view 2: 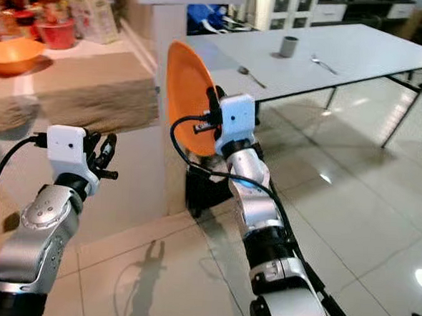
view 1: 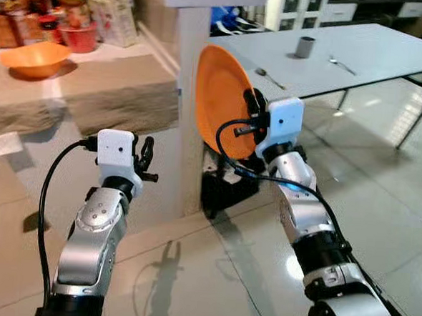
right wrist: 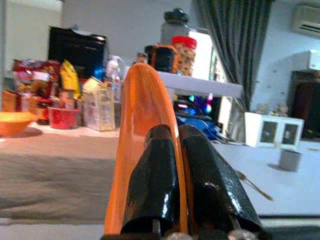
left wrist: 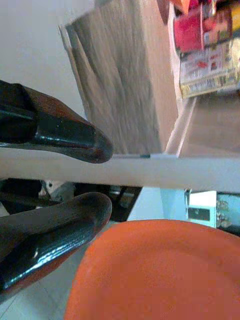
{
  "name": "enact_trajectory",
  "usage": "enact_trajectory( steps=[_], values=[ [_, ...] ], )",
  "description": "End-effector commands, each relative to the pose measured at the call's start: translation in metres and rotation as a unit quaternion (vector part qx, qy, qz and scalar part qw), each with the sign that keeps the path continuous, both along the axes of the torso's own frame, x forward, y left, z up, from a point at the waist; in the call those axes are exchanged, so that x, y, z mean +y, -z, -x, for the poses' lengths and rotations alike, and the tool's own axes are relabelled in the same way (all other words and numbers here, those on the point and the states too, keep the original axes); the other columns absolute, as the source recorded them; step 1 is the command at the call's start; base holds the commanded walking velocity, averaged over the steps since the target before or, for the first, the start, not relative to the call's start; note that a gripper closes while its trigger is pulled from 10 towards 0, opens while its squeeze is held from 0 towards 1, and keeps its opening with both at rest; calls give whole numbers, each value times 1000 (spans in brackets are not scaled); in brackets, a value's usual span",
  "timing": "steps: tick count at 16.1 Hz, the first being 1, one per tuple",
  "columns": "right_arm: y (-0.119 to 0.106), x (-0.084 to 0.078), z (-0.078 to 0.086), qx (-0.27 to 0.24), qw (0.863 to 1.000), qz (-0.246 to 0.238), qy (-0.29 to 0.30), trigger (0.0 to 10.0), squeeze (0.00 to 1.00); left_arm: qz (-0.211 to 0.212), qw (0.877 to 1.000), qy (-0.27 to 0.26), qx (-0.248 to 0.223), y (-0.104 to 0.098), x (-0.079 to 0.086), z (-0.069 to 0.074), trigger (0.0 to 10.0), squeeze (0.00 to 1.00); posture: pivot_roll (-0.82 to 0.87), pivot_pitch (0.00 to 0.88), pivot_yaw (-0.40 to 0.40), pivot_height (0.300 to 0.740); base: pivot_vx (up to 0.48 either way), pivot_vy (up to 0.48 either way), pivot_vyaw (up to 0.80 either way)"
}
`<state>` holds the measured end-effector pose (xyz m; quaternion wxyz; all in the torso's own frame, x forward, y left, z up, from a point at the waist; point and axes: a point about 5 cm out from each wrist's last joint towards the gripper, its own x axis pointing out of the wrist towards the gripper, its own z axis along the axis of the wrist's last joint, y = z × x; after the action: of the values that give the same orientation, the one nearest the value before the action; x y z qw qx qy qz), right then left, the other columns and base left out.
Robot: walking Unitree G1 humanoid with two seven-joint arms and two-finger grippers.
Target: Setting the table
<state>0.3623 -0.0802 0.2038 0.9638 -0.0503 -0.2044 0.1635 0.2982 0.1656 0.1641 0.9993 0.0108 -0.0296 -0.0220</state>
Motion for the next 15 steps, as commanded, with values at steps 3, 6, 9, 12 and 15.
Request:
enact_trajectory(
  steps=[3, 6, 9, 12, 15],
  values=[
    [-10, -1, 1, -16, 1000, 0, -4, 0, 0, 7, 1000, -17, 0, 1, -2, 0, 10000, 0, 6, 0, 12, 740, 0, -472, 0],
    [-7, 4, 2, -15, 1000, 22, -8, 0, 0, 5, 1000, -24, 0, 3, -1, 3, 10000, 0, 21, 0, -1, 740, 0, -472, 0],
    [-5, 8, 2, -12, 999, 30, -16, 0, 0, 1, 1000, -30, 0, 4, 0, 4, 10000, 0, 28, 0, -9, 740, 0, -471, 800],
    [-5, 9, 1, -11, 999, 38, -22, 0, 63, 2, 999, -36, 4, 7, 0, 4, 10000, 0, 35, 0, -19, 740, 0, -463, 796],
    [-5, 11, 1, -10, 999, 45, -29, 0, 94, 2, 999, -42, 7, 9, -1, 5, 10000, 0, 38, 0, -29, 740, 0, -458, 792]
  ],
)
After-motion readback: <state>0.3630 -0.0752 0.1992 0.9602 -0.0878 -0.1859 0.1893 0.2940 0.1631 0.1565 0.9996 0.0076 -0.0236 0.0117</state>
